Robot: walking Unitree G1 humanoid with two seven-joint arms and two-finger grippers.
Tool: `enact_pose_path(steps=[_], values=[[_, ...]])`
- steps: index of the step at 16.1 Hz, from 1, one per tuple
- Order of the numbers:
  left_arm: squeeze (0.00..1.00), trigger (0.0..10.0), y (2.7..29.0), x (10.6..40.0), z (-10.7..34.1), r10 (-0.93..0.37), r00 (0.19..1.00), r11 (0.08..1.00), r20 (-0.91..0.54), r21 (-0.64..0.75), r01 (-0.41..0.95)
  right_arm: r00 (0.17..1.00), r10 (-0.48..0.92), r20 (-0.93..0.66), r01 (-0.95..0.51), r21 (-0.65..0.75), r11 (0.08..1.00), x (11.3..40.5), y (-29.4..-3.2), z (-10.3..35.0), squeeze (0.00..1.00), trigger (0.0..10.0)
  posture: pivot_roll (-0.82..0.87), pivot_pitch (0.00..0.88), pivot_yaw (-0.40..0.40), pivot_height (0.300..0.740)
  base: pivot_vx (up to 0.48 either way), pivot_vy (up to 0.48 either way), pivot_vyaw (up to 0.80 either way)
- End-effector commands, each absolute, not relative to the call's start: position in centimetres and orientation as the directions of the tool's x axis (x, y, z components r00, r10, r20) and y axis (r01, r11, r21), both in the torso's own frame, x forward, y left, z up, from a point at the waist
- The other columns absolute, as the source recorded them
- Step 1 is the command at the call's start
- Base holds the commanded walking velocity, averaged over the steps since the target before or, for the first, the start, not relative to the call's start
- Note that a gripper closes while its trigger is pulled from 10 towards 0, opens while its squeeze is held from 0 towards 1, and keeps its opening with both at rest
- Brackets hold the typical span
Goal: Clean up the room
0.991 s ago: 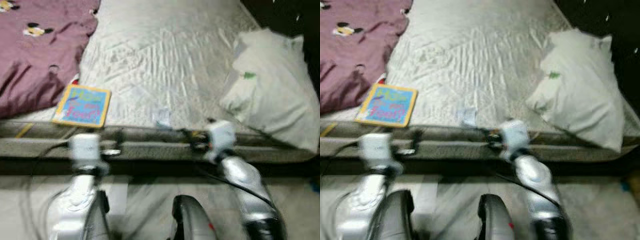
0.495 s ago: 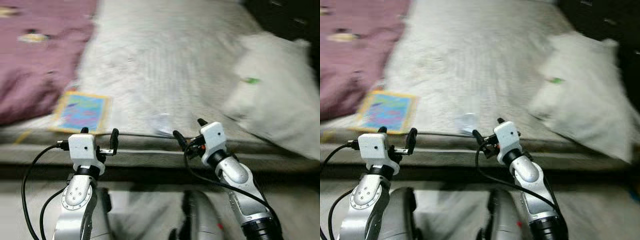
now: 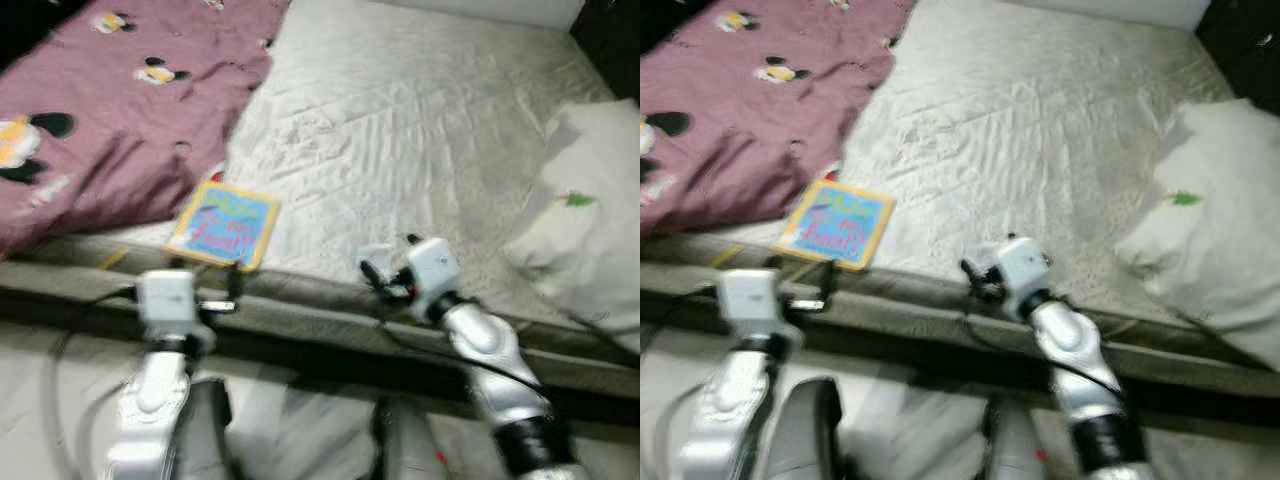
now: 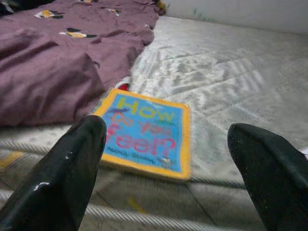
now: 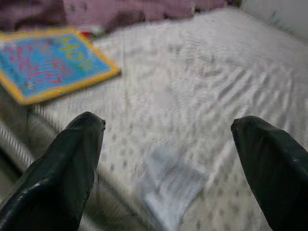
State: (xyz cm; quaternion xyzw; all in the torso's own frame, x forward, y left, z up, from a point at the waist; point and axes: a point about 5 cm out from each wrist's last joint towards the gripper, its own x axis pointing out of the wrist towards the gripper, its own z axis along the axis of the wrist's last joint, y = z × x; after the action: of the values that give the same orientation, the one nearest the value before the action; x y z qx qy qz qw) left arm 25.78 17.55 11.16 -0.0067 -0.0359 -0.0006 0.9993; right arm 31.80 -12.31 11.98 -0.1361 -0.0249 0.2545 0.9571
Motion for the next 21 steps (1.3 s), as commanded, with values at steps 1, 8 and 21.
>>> enact_pose_path(steps=[1,8,21], values=[[0.00,10.0,16.5,25.8,11.3,-0.036,0.997,0.999,0.075,-0.028,0.038,0.882,0.467,-0.056,-0.462,-0.291,0.838,31.6,-13.7,11.2,0.00,10.0,-0.02,0.158,-0.105,0.538,0.266,0.000,0.00],[0.00,10.0,16.5,25.9,11.3,-0.017,0.997,0.999,0.071,-0.039,0.020,0.872,0.477,-0.108,-0.482,-0.355,0.801,32.4,-14.3,10.7,0.00,10.0,-0.01,0.161,-0.104,0.538,0.000,0.000,0.00],[0.00,10.0,16.8,22.7,12.5,0.081,0.996,0.996,0.039,-0.024,-0.080,0.891,0.364,-0.272,-0.434,-0.271,0.859,35.9,-11.4,9.9,0.00,10.0,0.04,0.291,-0.171,0.538,0.000,0.000,0.18]])
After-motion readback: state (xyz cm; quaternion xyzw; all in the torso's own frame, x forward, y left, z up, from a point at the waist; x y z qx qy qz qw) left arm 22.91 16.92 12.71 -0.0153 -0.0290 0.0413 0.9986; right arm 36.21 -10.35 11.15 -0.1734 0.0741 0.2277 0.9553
